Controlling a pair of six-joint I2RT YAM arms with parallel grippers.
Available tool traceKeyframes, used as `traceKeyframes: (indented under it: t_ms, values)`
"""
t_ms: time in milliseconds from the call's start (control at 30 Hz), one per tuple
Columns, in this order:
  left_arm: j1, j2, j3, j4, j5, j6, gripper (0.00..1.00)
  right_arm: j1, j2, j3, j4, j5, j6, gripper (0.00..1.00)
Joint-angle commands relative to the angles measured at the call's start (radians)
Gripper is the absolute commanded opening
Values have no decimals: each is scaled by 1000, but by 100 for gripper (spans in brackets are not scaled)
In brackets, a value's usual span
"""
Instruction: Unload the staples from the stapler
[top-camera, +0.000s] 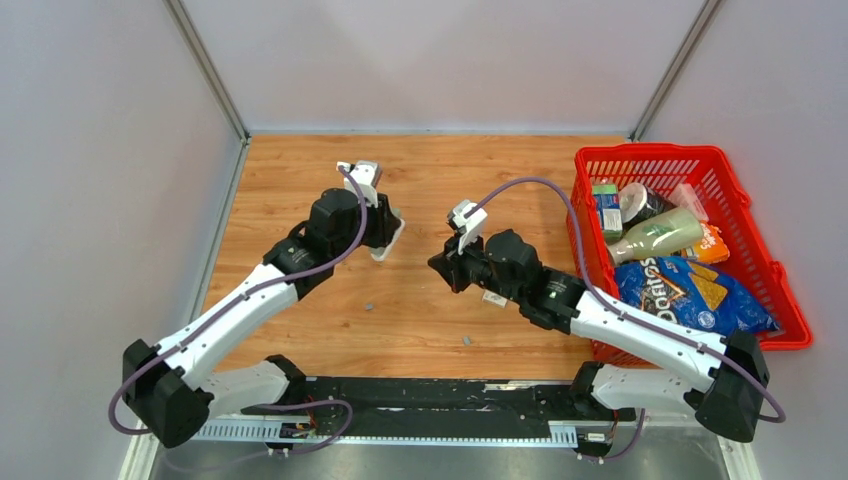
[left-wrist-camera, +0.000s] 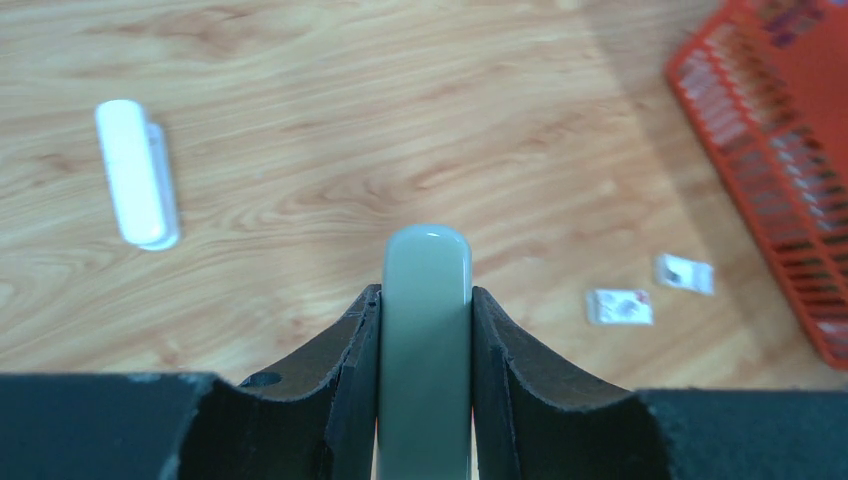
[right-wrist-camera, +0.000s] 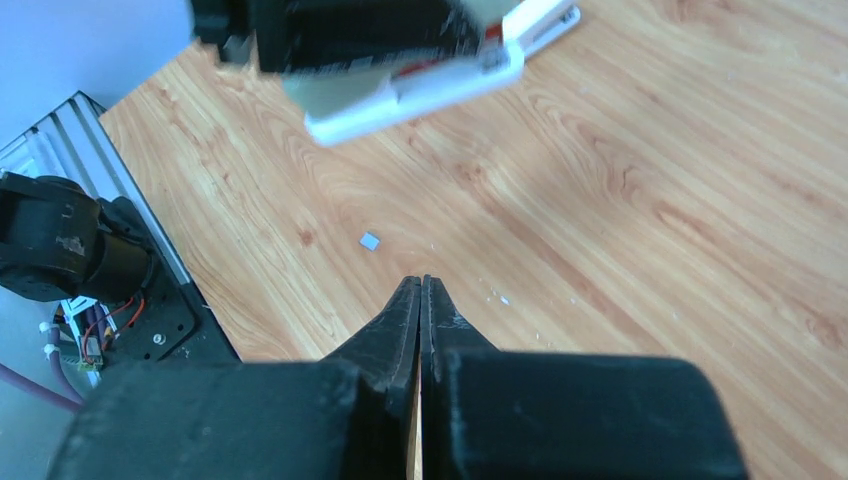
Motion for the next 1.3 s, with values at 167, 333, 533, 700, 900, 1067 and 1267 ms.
traceKeyframes:
  t_ms: [167,333,533,700,900,1067,1267]
  values:
    - [142,231,47,210,-161,25,0,8,-30,-62,43,-3,101,0]
    - [182,368,72,360,-135,10,0,6,-25,-70,36,-23,138,0]
    - [212,579,187,388,-154,5,0,9,-39,-73,14,-68,160,0]
    - [231,704,299,373,-181,14,0,8,-65,-85,14,-89,163,0]
    - [274,822,386,322,-171,7,0,8,-78,-90,2,-87,146,0]
    - [294,899,439,281,-142,13,2,8,-68,-87,4,-90,138,0]
    - [308,940,448,272,-125,14,14,8,-58,-88,2,-90,140,0]
